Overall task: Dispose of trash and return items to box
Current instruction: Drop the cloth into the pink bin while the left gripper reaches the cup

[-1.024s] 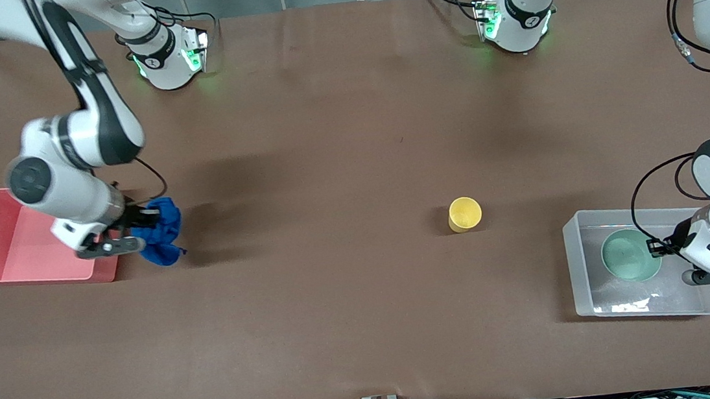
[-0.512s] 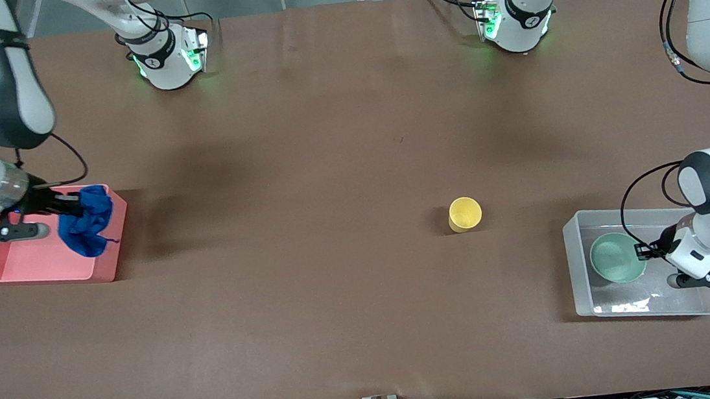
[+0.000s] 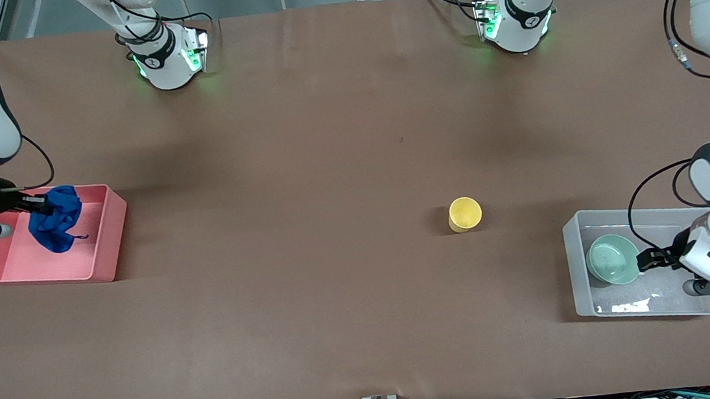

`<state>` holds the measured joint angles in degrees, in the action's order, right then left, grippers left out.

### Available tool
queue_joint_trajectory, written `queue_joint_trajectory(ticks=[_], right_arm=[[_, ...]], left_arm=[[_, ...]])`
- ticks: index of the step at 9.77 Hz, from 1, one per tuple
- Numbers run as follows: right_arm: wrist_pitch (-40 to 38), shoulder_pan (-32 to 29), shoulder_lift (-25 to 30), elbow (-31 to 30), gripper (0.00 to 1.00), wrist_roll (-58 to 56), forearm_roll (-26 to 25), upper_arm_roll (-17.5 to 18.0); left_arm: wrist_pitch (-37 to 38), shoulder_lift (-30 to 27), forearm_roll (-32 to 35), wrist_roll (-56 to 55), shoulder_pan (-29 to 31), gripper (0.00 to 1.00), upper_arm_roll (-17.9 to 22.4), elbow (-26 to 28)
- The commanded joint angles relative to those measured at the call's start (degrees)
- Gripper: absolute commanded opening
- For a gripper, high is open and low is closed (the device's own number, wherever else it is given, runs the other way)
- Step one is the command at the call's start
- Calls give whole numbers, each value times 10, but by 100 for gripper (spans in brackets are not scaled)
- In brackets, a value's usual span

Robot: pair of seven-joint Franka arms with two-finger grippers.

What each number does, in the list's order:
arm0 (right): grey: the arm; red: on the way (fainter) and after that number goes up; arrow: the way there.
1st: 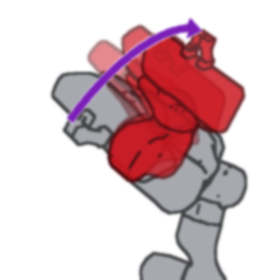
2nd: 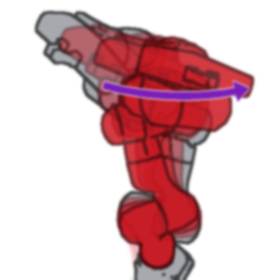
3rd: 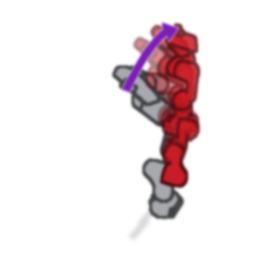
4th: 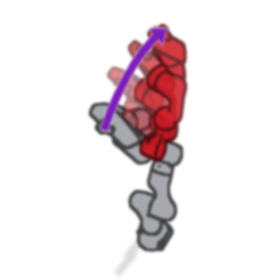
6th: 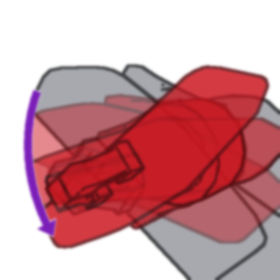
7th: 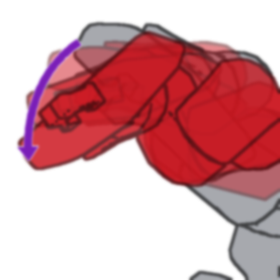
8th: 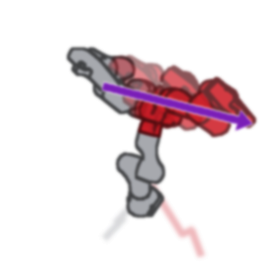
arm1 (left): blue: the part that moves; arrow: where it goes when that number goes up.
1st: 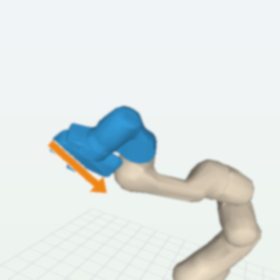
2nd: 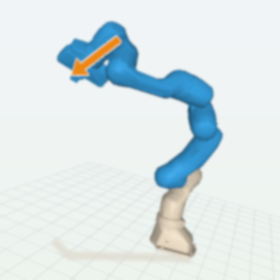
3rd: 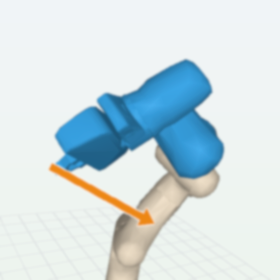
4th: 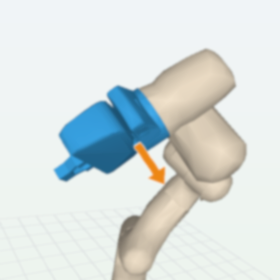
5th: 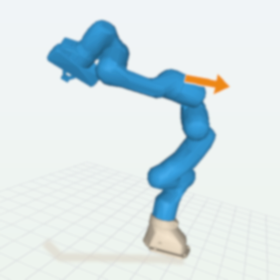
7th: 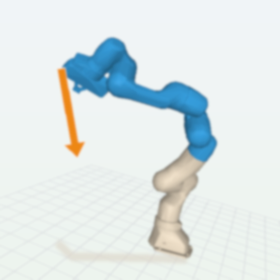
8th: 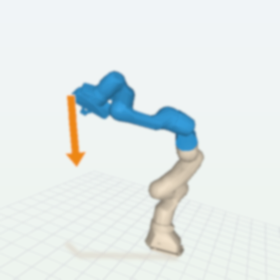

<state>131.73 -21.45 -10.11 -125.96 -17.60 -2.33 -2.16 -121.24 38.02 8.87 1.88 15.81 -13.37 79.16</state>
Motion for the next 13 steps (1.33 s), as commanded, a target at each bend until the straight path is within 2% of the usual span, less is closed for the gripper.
queue_joint_trajectory(ticks=[1, 3, 4, 5, 8, 10, 12, 13], right_arm=[[52, -17, -46, -3, 2, -8, -8, 10], [94, -19, -76, -1, 5, -9, -9, 10], [95, -20, -79, 2, 18, -9, -9, 10], [87, -19, -79, 5, 50, -8, -10, 10], [39, -16, -78, 40, 98, -2, -9, 11], [-31, -9, -77, 91, 100, -2, -9, 13], [-38, 16, -66, 118, 100, -7, -9, 15], [-39, 25, -42, 118, 100, -5, -9, 15]], left_arm=[[66, -63, 11, -95, -1, 100, -44, 52], [57, -118, 9, -170, 2, 100, -89, 140], [56, -136, 11, -234, 2, 100, -117, 169], [52, -140, 14, -297, 2, 100, -150, 189], [-39, -148, 54, -422, 1, 98, -205, 281], [-121, -145, 58, -491, -21, 90, -213, 334], [-145, -131, 62, -535, -48, 79, -212, 345], [-160, -119, 85, -553, -49, 74, -212, 347]])
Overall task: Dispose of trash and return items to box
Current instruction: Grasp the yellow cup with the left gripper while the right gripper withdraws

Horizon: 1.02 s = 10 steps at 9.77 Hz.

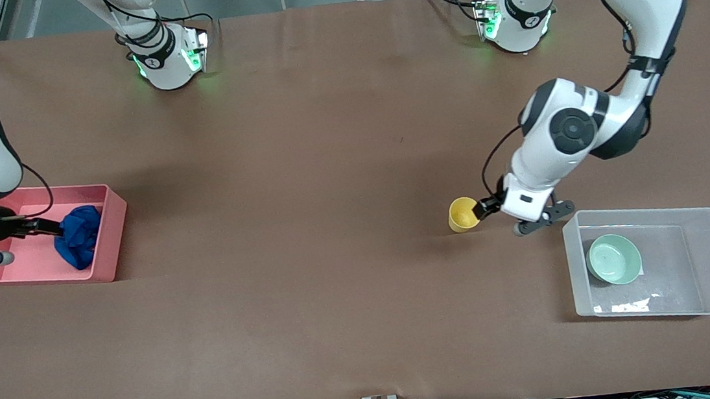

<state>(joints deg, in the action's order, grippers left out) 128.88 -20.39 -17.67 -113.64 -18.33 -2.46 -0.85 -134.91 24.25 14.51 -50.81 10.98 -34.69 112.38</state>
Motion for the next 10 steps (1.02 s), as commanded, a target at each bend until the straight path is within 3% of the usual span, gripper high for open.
queue_joint_trajectory(ticks=[1, 3, 5, 7, 10], right_arm=[[-20, 26, 56, -4, 100, 4, -8, 1], [-43, 52, 99, -1, 100, 8, -7, 1], [-67, 75, 147, -2, 100, 20, -5, 2], [-118, 110, 199, -4, 100, 49, -3, 2], [-195, 150, 271, -5, 100, 72, 3, 3]], left_arm=[[-46, 27, 66, -52, -1, 71, 2, 29], [-49, 47, 110, -96, -9, 64, 1, 34], [-56, 71, 114, -109, -23, 44, 2, 33], [-55, 76, 117, -111, -24, 3, 1, 26], [-15, 52, 117, -98, -15, 0, 0, -24]])
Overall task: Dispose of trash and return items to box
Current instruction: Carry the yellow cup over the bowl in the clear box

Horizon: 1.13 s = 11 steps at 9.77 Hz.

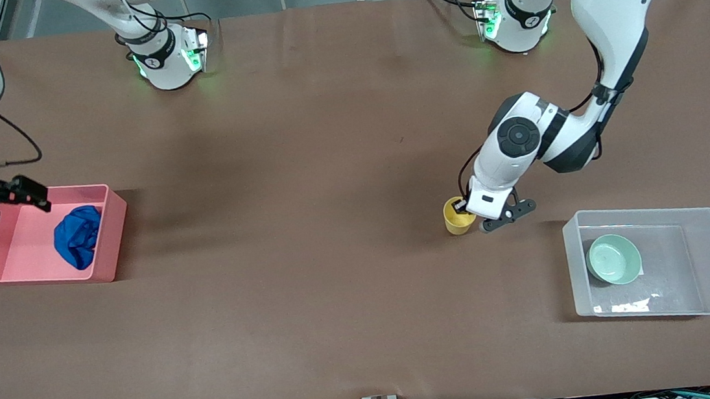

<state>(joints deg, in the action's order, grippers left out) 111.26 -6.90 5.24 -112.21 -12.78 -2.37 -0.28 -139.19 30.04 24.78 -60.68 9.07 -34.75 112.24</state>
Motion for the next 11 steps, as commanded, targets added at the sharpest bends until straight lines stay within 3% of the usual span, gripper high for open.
queue_joint_trajectory(ticks=[1, 3, 5, 9, 11], right_arm=[[-42, 29, 62, -19, 100, 38, 3, -2], [-73, 49, 94, -19, 100, 43, 10, -2], [-103, 52, 118, -18, 100, 43, 38, -2], [-150, 61, 111, 64, 100, 43, 38, -2], [-154, 61, 89, 98, 100, 43, 38, -2]], left_arm=[[77, -11, 14, 15, 6, 0, 0, -65], [186, -12, 8, 110, 11, 0, 2, -165], [223, -11, 5, 238, 52, 0, 2, -215], [235, 6, 7, 502, 142, 0, 6, -257], [234, 42, 8, 605, 191, 0, 6, -270]])
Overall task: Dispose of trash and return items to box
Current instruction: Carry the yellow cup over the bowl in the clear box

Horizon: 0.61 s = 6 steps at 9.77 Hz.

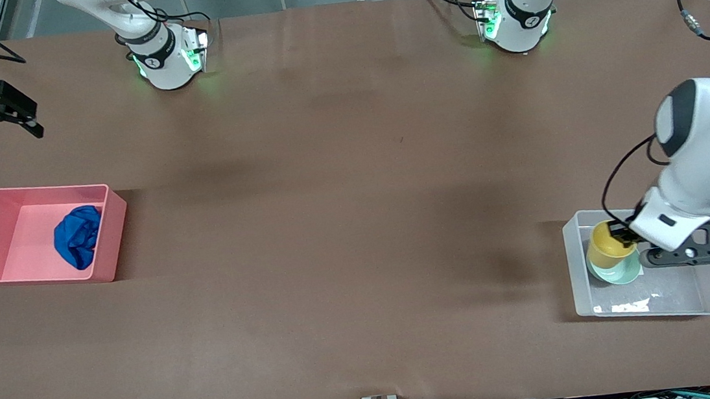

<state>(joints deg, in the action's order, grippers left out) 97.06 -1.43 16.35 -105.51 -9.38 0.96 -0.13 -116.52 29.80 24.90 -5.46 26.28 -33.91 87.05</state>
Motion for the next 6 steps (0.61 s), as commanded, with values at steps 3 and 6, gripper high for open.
queue_joint_trajectory(ticks=[3, 6], right_arm=[[-70, 7, -104, 146, 100, 9, 0, -4], [-78, 13, -118, 167, 100, 9, -3, -5]], left_arm=[[-15, 105, 10, 81, 48, 0, -1, -24], [-54, 141, 14, 83, 47, 1, 31, -24]])
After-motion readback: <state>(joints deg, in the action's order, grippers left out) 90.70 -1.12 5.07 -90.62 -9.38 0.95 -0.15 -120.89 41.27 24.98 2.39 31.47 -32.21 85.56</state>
